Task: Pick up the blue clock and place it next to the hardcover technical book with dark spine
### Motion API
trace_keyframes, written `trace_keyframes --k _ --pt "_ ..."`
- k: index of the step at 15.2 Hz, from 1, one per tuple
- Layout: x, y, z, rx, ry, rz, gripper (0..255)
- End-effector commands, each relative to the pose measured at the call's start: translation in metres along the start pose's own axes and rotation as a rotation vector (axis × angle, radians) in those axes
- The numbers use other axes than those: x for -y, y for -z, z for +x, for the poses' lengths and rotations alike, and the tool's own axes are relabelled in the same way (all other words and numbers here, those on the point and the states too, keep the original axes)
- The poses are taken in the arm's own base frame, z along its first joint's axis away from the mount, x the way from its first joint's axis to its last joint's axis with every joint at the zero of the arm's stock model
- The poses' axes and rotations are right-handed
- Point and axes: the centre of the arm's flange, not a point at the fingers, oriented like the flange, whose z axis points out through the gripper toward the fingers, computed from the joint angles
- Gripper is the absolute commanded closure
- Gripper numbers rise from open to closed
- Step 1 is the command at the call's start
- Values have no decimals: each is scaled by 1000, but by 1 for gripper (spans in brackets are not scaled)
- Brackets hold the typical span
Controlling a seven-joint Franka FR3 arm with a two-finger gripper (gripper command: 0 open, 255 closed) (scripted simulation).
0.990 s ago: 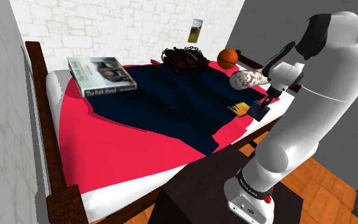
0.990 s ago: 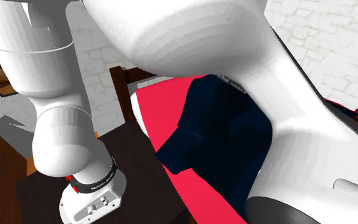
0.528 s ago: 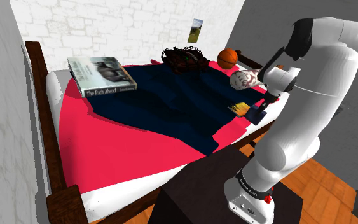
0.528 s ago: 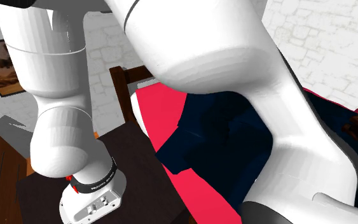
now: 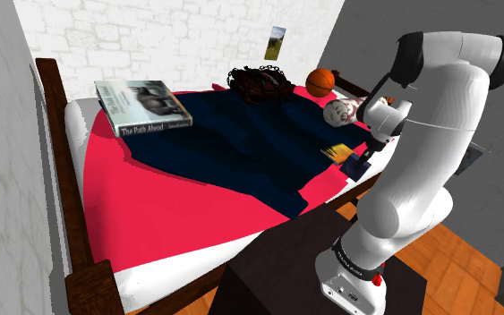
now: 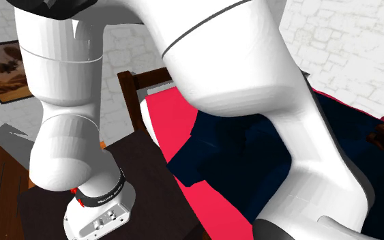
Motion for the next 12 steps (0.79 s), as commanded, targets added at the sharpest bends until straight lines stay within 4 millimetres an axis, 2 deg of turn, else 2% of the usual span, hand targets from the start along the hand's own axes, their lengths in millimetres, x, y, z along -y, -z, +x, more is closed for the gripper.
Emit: trace_keyframes --k 1,6,7,12 --pt "0 -1 0 0 0 0 255" --pt "0 -1 0 0 0 0 255" --pt "0 -1 0 0 0 0 0" --pt "0 -1 0 0 0 0 0"
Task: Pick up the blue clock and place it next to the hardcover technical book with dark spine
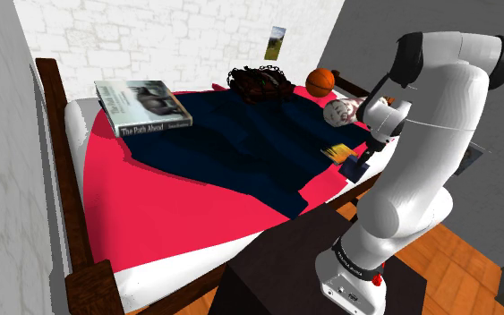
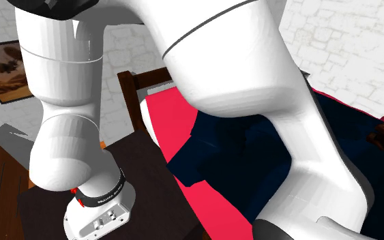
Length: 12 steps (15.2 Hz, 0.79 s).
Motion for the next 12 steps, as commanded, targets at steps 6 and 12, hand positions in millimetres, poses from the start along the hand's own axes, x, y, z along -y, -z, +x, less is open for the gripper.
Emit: trace_keyframes --k 6,12 --pt "0 50 0 0 0 0 0" --pt "0 50 0 0 0 0 0"
